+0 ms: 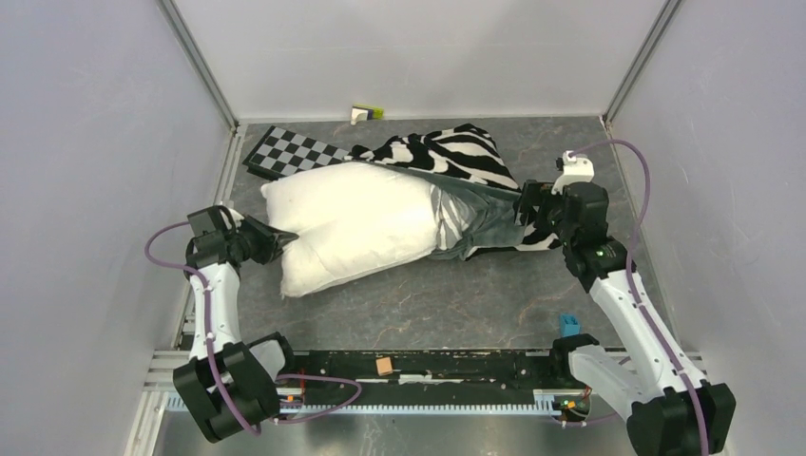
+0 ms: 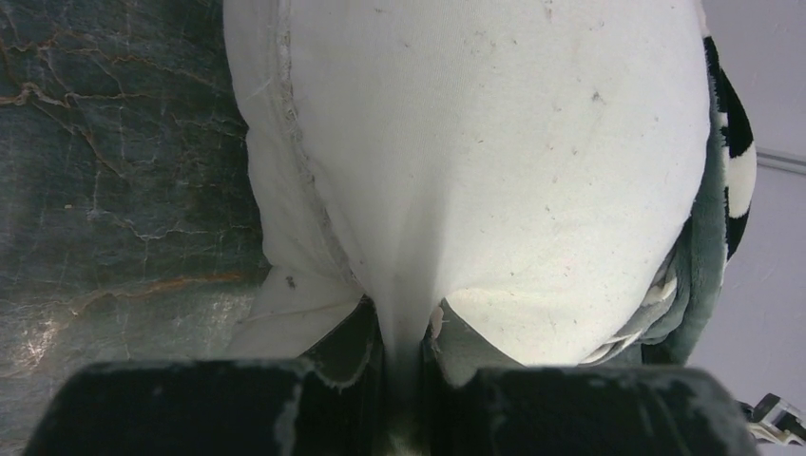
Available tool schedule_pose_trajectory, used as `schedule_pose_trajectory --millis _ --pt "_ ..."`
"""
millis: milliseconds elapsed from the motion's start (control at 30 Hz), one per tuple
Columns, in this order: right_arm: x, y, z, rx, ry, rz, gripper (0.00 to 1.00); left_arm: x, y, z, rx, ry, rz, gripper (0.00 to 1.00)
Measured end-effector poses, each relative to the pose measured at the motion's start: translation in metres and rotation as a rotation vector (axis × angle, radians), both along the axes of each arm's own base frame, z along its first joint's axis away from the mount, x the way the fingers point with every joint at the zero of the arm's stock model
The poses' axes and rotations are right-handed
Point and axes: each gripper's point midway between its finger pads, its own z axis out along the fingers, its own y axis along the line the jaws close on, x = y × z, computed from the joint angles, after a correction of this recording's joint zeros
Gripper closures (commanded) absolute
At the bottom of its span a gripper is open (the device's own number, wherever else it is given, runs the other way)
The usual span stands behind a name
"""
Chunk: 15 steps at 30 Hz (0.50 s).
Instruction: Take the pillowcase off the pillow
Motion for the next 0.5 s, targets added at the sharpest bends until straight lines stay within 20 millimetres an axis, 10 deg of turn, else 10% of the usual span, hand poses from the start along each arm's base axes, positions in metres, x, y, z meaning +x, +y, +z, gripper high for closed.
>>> schedule_pose_trajectory --millis 100,500 --pt "-0.002 0.002 0.001 0.009 0.001 0.024 0.03 -0.001 -0.001 0.001 -0.002 -0.001 -0.003 0.98" --pt "-0.047 0.119 0.075 0.280 -0.170 0.652 0.02 -0.001 0.003 -0.001 0.017 0.007 0.015 0.98"
